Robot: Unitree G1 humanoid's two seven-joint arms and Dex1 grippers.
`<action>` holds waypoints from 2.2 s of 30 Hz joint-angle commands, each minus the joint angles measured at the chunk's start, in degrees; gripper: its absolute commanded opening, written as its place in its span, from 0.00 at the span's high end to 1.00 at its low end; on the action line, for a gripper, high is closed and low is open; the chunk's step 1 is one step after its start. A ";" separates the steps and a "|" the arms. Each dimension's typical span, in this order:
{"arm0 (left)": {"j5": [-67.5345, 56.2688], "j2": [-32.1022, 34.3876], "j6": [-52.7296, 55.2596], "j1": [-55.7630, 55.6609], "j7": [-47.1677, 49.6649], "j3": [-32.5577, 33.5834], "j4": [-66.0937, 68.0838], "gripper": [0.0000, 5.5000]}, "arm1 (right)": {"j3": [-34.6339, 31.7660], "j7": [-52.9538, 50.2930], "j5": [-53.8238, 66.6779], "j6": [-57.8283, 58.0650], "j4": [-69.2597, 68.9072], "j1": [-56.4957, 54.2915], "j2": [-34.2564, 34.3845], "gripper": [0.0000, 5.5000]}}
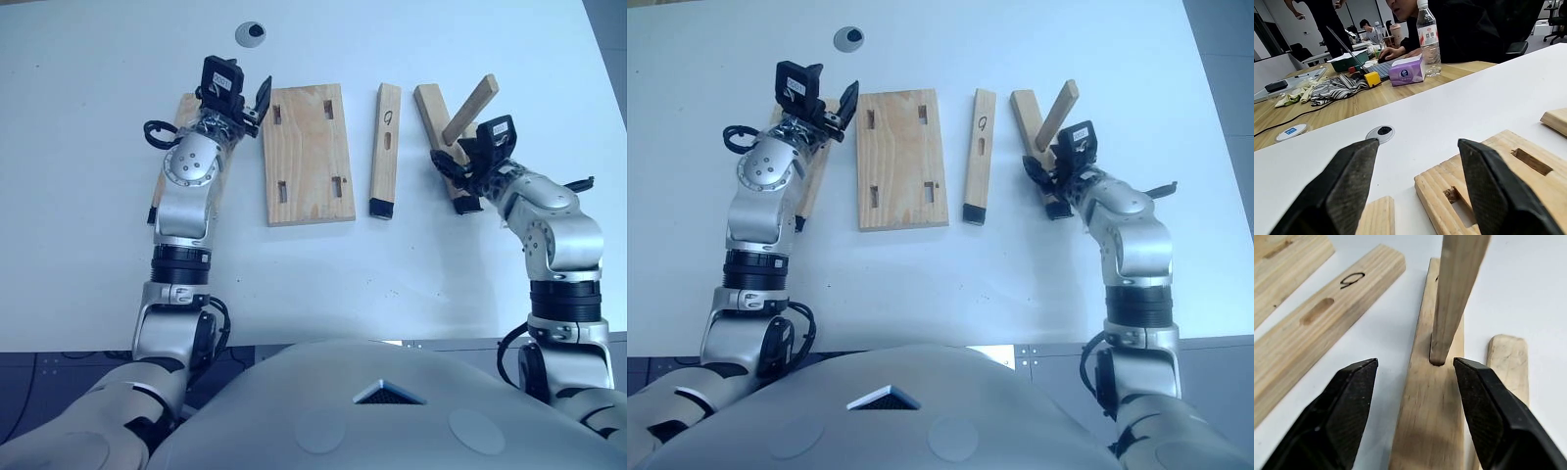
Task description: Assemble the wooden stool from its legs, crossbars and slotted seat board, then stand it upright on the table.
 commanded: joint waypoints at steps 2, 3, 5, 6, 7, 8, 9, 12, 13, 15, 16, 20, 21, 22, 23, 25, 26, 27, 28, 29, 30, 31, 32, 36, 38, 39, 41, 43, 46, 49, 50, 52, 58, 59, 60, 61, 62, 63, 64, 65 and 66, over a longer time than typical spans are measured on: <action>0.29 0.19 -0.16 0.83 0.53 0.57 -0.88 0.47 | -0.16 0.87 -1.47 0.90 0.76 0.43 -2.22 0.48; 0.33 0.21 -0.17 0.88 0.51 0.51 -0.95 0.47 | -0.06 0.91 -1.62 0.90 0.62 0.90 -2.19 0.48; 0.43 0.33 -0.18 0.97 0.47 0.45 -1.04 0.47 | -0.02 1.15 -1.62 0.45 -0.18 1.53 -2.06 0.48; 0.45 0.37 -0.15 1.00 0.47 0.47 -1.04 0.47 | 0.03 1.32 -1.56 0.70 -0.20 1.62 -2.07 0.48; 0.45 0.40 -0.09 1.02 0.44 0.47 -1.07 0.47 | 0.22 1.52 -1.62 0.97 -0.03 1.81 -2.15 0.48; 0.47 0.43 -0.02 1.02 0.42 0.44 -1.12 0.47 | 0.63 1.90 -1.67 1.47 0.22 2.08 -2.31 0.48; 0.47 0.45 0.02 1.00 0.36 0.41 -1.16 0.47 | 1.05 2.15 -1.87 1.62 0.21 2.61 -2.41 0.48; 0.44 0.49 0.04 0.86 0.31 0.43 -1.38 0.47 | 1.95 3.64 -1.34 3.73 -0.09 3.96 -2.06 0.52; 0.44 0.53 0.08 0.73 0.26 0.41 -1.47 0.47 | 2.30 3.96 -1.23 4.92 0.11 4.41 -1.88 0.55; 0.39 0.84 0.32 0.37 0.00 0.47 -1.83 0.47 | 2.75 3.49 -1.84 6.73 0.14 5.14 -1.69 0.60; 0.29 1.03 0.54 0.22 -0.04 0.69 -2.27 0.47 | 2.71 3.12 -1.95 7.80 -0.17 5.17 -1.66 0.63; -6.22 -0.25 3.88 -1.80 -1.29 5.00 -5.46 0.47 | 0.22 1.08 -1.17 7.92 -2.03 2.91 0.46 0.63; -9.34 -0.86 5.42 -2.57 -2.10 6.56 -6.70 0.47 | -1.20 0.52 -0.67 6.67 -2.55 1.47 1.27 0.63; -11.41 -0.95 6.52 -3.15 -2.98 7.28 -8.07 0.47 | -2.53 0.75 0.30 5.63 -3.37 -0.44 1.53 0.63; -14.33 -1.30 8.17 -3.58 -4.15 7.91 -9.95 0.47 | -3.80 1.59 1.81 5.38 -4.07 -3.05 1.35 0.63; -23.28 -2.90 12.70 -4.36 -6.82 9.83 -14.23 0.47 | -5.55 4.62 5.39 6.69 -4.65 -8.82 0.33 0.63; -30.51 -4.06 16.10 -4.71 -8.70 11.39 -16.57 0.47 | -6.58 7.09 9.02 9.89 -4.43 -12.16 -0.03 0.63; -35.78 -4.76 18.60 -5.14 -10.10 12.54 -18.04 0.47 | -7.27 9.12 11.90 12.45 -4.32 -14.44 -0.35 0.63; -41.51 -5.50 20.76 -5.91 -11.70 13.50 -19.24 0.47 | -8.17 12.43 16.23 15.80 -4.16 -17.46 -0.90 0.63; -45.45 -5.94 22.30 -6.62 -12.78 14.14 -19.81 0.47 | -8.89 14.73 19.34 18.27 -4.10 -19.50 -1.34 0.63; -48.70 -6.24 23.38 -7.36 -13.53 14.65 -20.18 0.47 | -9.43 16.75 22.09 20.51 -4.10 -21.23 -1.80 0.63; -52.08 -6.71 24.16 -8.23 -13.90 15.29 -20.56 0.47 | -9.93 19.07 25.30 22.97 -4.22 -23.21 -2.30 0.63; -54.64 -7.14 24.56 -9.03 -14.19 15.74 -20.82 0.47 | -10.51 21.09 28.29 24.99 -4.41 -24.99 -2.75 0.63; -57.10 -7.38 24.55 -9.35 -14.79 14.57 -21.35 0.47 | -13.20 25.77 36.61 29.62 -2.93 -31.13 -4.78 0.63; -57.62 -7.46 24.53 -8.41 -14.87 13.76 -22.03 0.47 | -13.89 26.79 39.09 30.87 -2.40 -32.63 -5.73 0.63; -57.90 -7.58 24.60 -7.88 -14.92 13.31 -22.45 0.47 | -13.90 27.27 40.28 31.38 -2.67 -32.80 -5.83 0.63; -58.61 -7.82 24.69 -7.38 -14.82 12.79 -22.82 0.47 | -13.20 27.92 41.46 31.53 -3.42 -32.40 -5.88 0.63; -60.48 -8.30 24.78 -7.55 -14.76 13.00 -23.05 0.47 | -11.77 29.08 41.69 30.85 -4.55 -31.23 -6.52 0.63; -64.97 -8.15 26.67 -7.98 -14.60 13.47 -23.45 0.47 | -10.32 31.26 42.33 30.49 -6.24 -29.23 -7.64 0.63; -69.13 -7.44 28.77 -8.10 -14.88 13.56 -24.22 0.47 | -10.33 32.73 43.71 30.86 -8.32 -27.39 -8.01 0.63; -69.66 -7.20 29.11 -7.98 -14.98 13.47 -24.33 0.47 | -10.45 32.92 44.08 30.82 -8.52 -27.07 -8.08 0.63; -70.57 -6.86 29.41 -7.71 -14.76 13.55 -24.04 0.50 | -10.79 32.81 44.67 30.79 -8.15 -27.03 -7.97 0.63; -74.05 -6.22 29.86 -7.41 -14.35 14.37 -23.20 0.62 | -11.62 31.83 46.90 30.72 -7.19 -27.06 -7.92 0.63; -74.19 -6.20 29.80 -7.49 -14.30 14.34 -23.09 0.62 | -11.45 31.60 47.15 30.65 -7.53 -26.91 -7.80 0.63; -74.39 -6.19 29.70 -7.66 -14.33 14.38 -22.85 0.62 | -11.13 31.35 47.40 30.54 -8.04 -26.74 -7.63 0.63; -74.53 -6.18 29.60 -7.82 -14.33 14.42 -22.66 0.62 | -10.86 31.03 47.47 30.38 -8.40 -26.62 -7.53 0.63; -74.66 -6.20 29.46 -8.00 -14.19 14.49 -22.50 0.62 | -10.58 30.29 47.27 30.34 -8.38 -26.63 -7.41 0.63; -74.89 -6.27 29.16 -8.27 -13.88 14.80 -22.31 0.62 | -10.18 29.60 46.80 30.24 -8.23 -26.61 -7.44 0.58; -75.17 -6.28 28.81 -8.68 -13.56 15.31 -21.97 0.62 | -9.53 28.97 46.03 29.91 -8.28 -26.48 -7.57 0.55; -75.67 -6.24 28.43 -9.18 -13.19 16.07 -21.64 0.63 | -8.70 28.36 45.25 29.53 -8.63 -26.20 -7.66 0.52; -76.27 -5.97 28.14 -9.82 -12.86 17.00 -21.22 0.63 | -7.58 27.34 43.95 28.91 -8.74 -26.00 -7.56 0.49</action>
